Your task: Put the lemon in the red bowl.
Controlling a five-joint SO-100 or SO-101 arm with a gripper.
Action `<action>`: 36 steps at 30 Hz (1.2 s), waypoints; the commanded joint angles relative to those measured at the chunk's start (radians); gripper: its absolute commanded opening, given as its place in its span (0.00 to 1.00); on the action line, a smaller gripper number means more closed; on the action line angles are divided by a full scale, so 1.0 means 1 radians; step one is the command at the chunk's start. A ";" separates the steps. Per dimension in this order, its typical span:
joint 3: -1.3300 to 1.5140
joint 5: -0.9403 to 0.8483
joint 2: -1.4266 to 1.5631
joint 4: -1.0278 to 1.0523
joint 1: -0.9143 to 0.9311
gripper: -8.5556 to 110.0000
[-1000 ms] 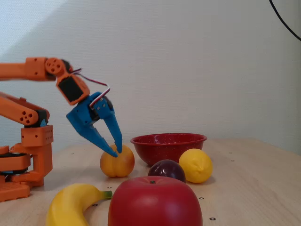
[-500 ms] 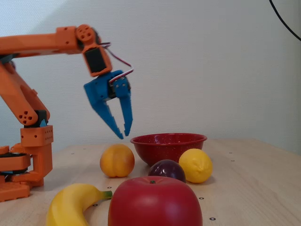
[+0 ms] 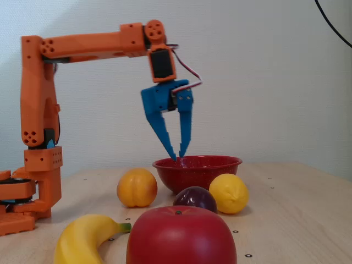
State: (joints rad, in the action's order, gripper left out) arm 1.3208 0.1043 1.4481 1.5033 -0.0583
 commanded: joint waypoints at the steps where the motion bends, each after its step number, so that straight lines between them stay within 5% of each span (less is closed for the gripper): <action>1: -0.172 -0.023 -0.008 0.026 0.025 0.07; 8: -0.310 -0.025 -0.156 0.058 0.043 0.14; 22: -0.465 -0.040 -0.287 0.133 0.100 0.50; 36: -0.511 -0.046 -0.400 0.114 0.100 0.61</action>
State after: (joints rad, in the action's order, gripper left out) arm 0.9081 0.0874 1.0140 1.6306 0.0230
